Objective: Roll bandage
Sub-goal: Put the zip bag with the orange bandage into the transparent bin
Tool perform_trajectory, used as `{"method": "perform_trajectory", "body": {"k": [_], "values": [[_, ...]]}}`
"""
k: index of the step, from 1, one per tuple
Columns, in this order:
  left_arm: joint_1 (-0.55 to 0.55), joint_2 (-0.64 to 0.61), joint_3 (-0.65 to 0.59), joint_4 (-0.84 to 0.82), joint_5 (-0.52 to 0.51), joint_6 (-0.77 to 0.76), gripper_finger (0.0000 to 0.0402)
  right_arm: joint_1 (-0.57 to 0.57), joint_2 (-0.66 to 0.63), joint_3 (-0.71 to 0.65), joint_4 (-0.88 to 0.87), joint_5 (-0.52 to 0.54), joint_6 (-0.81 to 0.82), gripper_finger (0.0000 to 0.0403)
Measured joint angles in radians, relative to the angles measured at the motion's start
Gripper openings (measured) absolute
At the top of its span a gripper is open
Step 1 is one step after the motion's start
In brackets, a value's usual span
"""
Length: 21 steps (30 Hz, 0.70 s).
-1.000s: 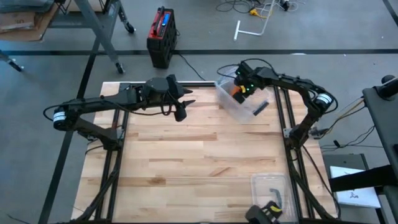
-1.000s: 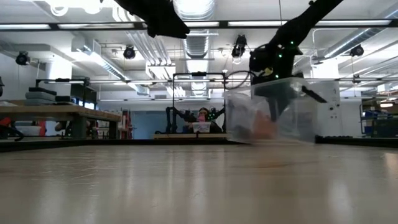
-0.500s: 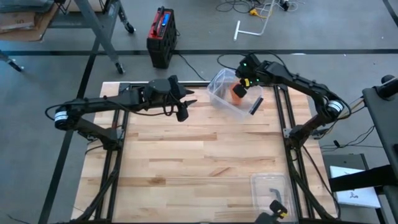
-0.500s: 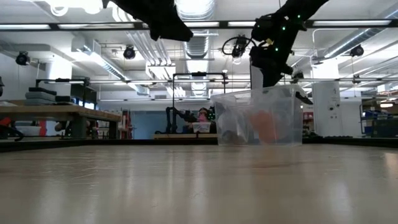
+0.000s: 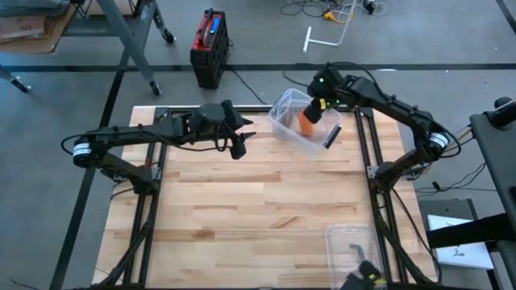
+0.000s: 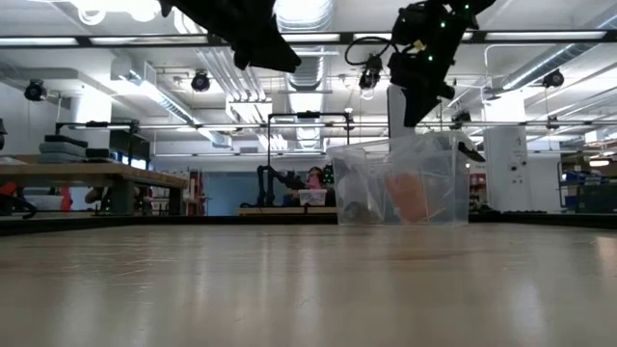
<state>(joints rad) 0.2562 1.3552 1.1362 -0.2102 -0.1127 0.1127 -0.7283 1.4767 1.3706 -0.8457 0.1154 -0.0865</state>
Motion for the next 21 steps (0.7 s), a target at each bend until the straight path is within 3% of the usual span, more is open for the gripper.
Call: {"method": "perform_trajectory", "body": {"k": [5,10,15,21], "values": [[-0.007,0.0,0.0,0.0,0.0,-0.019,0.0168,-0.065,0.006,0.047,-0.123,0.068,0.051,0.0161],[-0.018,0.0,0.0,0.0,0.0,-0.021,0.0168,-0.096,0.017,0.018,-0.166,0.002,0.04,0.0189],[-0.027,0.0,0.0,0.001,0.0,-0.026,0.0175,-0.097,0.017,0.001,-0.154,-0.019,0.034,0.0168],[-0.029,0.0,0.0,0.001,0.0,-0.035,0.0178,-0.097,0.016,0.001,-0.151,-0.079,0.008,0.0103]]}}
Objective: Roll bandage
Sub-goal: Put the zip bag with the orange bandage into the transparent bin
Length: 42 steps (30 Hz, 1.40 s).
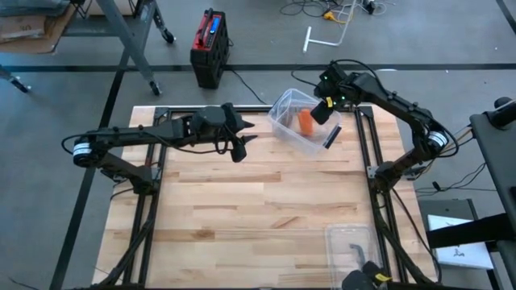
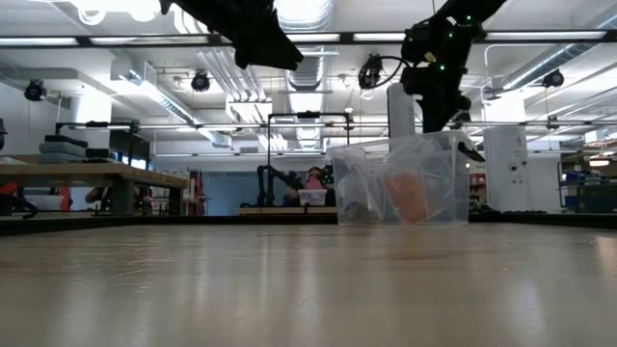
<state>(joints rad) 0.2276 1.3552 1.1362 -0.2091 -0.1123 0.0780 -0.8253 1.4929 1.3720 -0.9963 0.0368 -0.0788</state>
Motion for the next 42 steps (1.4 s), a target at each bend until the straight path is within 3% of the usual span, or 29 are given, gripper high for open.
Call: {"method": "perform_trajectory", "body": {"k": [4,6,10,16,22,28,34,42], "values": [[0.001,0.012,-0.001,0.021,-0.001,-0.028,0.0172,0.007,0.0,0.0,0.008,-0.058,0.006,0.0026],[0.002,0.016,-0.001,0.025,-0.01,-0.035,0.0169,0.013,-0.005,-0.001,0.018,-0.063,0.025,0.0009],[0.003,0.024,-0.001,0.019,-0.019,-0.039,0.0165,0.014,-0.07,-0.001,0.022,-0.047,0.092,0.0005],[0.003,0.023,-0.001,0.025,-0.02,-0.039,0.0169,0.032,-0.22,-0.008,-0.033,0.175,0.258,0.0002],[0.003,0.023,-0.001,0.041,-0.019,-0.036,0.0178,0.151,-0.284,-0.084,-0.015,0.173,0.415,0.0001],[0.003,0.023,-0.001,0.04,-0.019,-0.041,0.0179,0.246,-0.215,-0.164,0.255,0.136,0.48,0.0001],[0.003,0.023,-0.001,0.01,-0.017,-0.084,0.0168,0.263,-0.05,-0.167,0.526,0.122,0.479,0.0],[0.003,0.023,-0.001,-0.044,-0.016,-0.092,0.0165,0.283,0.116,-0.167,0.681,0.067,0.488,0.0018]]}}
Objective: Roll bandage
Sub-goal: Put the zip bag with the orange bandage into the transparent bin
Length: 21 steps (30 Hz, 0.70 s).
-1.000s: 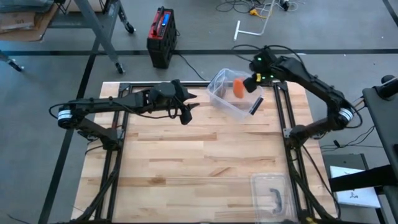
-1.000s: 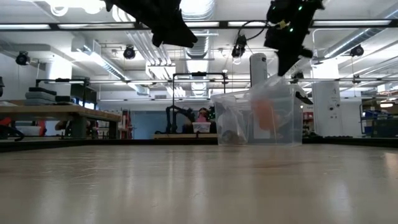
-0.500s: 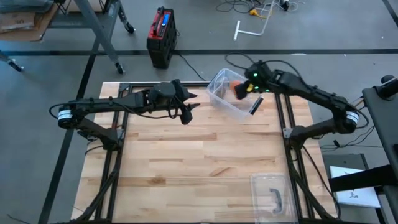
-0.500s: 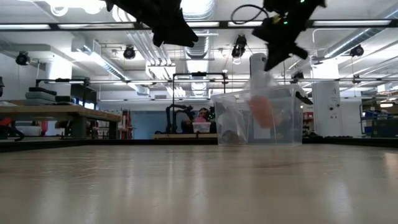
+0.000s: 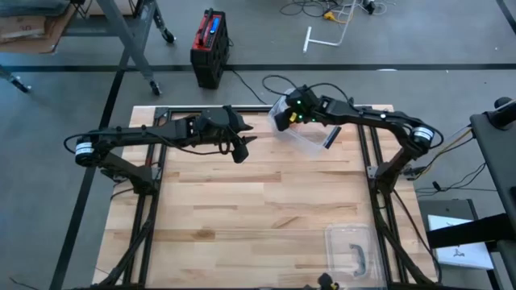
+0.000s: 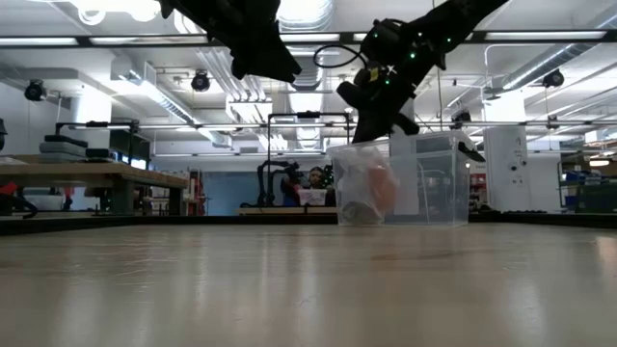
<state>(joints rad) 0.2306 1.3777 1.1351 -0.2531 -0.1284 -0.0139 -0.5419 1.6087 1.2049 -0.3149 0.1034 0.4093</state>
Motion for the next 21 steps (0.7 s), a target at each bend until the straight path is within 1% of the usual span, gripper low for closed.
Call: {"method": "perform_trajectory", "body": {"k": [2,5,10,13,17,21], "values": [[0.0,0.0,0.0,-0.002,0.0,0.0,0.0169,0.007,0.012,0.001,-0.001,0.001,0.0,0.0035],[0.0,0.0,0.0,-0.002,0.0,0.002,0.0176,0.01,0.007,0.001,-0.017,0.0,-0.008,0.0072],[0.0,0.0,0.0,-0.001,0.0,0.004,0.0187,0.01,-0.05,0.002,-0.055,-0.002,-0.029,0.0148],[0.0,0.0,0.0,0.002,0.0,0.004,0.019,0.01,-0.087,0.002,-0.077,-0.029,-0.061,0.0185],[0.0,0.0,0.0,0.005,0.0,0.003,0.0192,0.008,-0.131,0.002,-0.145,-0.05,-0.115,0.0215],[0.0,0.0,0.0,0.006,0.0,-0.003,0.0188,0.005,-0.175,0.002,-0.24,-0.059,-0.206,0.0229]]}}
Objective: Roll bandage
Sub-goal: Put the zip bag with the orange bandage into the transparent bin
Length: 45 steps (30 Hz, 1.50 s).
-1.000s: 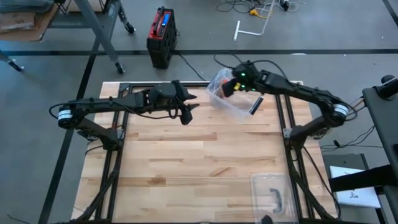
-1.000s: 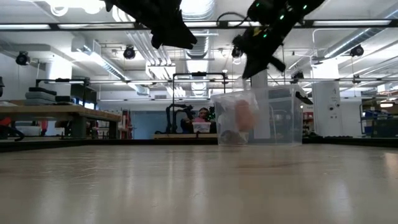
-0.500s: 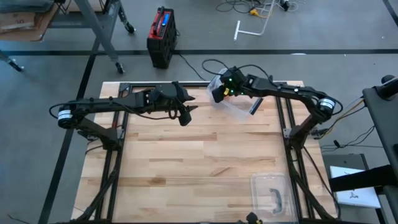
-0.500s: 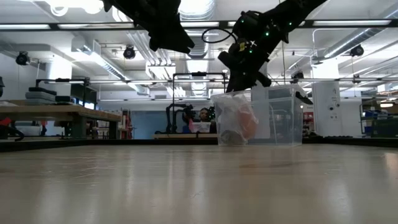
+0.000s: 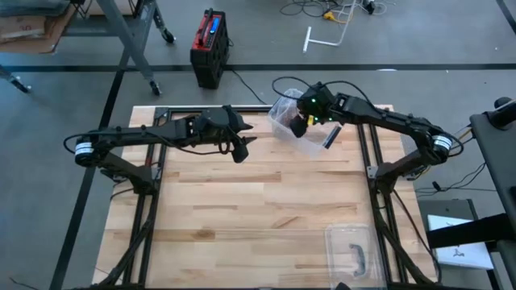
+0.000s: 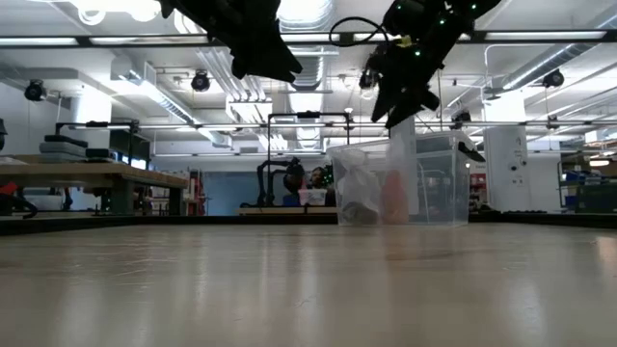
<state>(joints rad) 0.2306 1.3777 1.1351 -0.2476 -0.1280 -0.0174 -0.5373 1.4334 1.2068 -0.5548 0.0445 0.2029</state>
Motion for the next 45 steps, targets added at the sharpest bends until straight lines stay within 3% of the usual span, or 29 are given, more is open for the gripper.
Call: {"method": "perform_trajectory", "body": {"k": [9,17,28,36,40,45], "values": [[0.0,0.0,0.0,-0.002,0.0,-0.015,0.0173,0.0,-0.113,0.0,-0.255,0.024,-0.145,0.0221],[0.0,0.0,0.0,0.0,0.0,-0.018,0.0173,-0.055,-0.167,-0.009,-0.468,0.123,-0.254,0.0216],[-0.001,-0.001,0.0,-0.04,-0.002,-0.044,0.0187,-0.083,0.104,0.003,-0.336,0.104,-0.36,0.021],[-0.001,-0.004,0.0,-0.074,-0.014,-0.042,0.0174,-0.084,0.182,0.08,-0.124,-0.078,-0.311,0.0217],[-0.001,-0.006,0.0,-0.076,-0.021,-0.037,0.0171,-0.092,0.205,0.122,-0.134,-0.071,-0.319,0.0211],[-0.001,-0.006,0.0,-0.086,-0.021,-0.036,0.0173,-0.094,0.182,0.156,-0.266,-0.07,-0.382,0.0202]]}}
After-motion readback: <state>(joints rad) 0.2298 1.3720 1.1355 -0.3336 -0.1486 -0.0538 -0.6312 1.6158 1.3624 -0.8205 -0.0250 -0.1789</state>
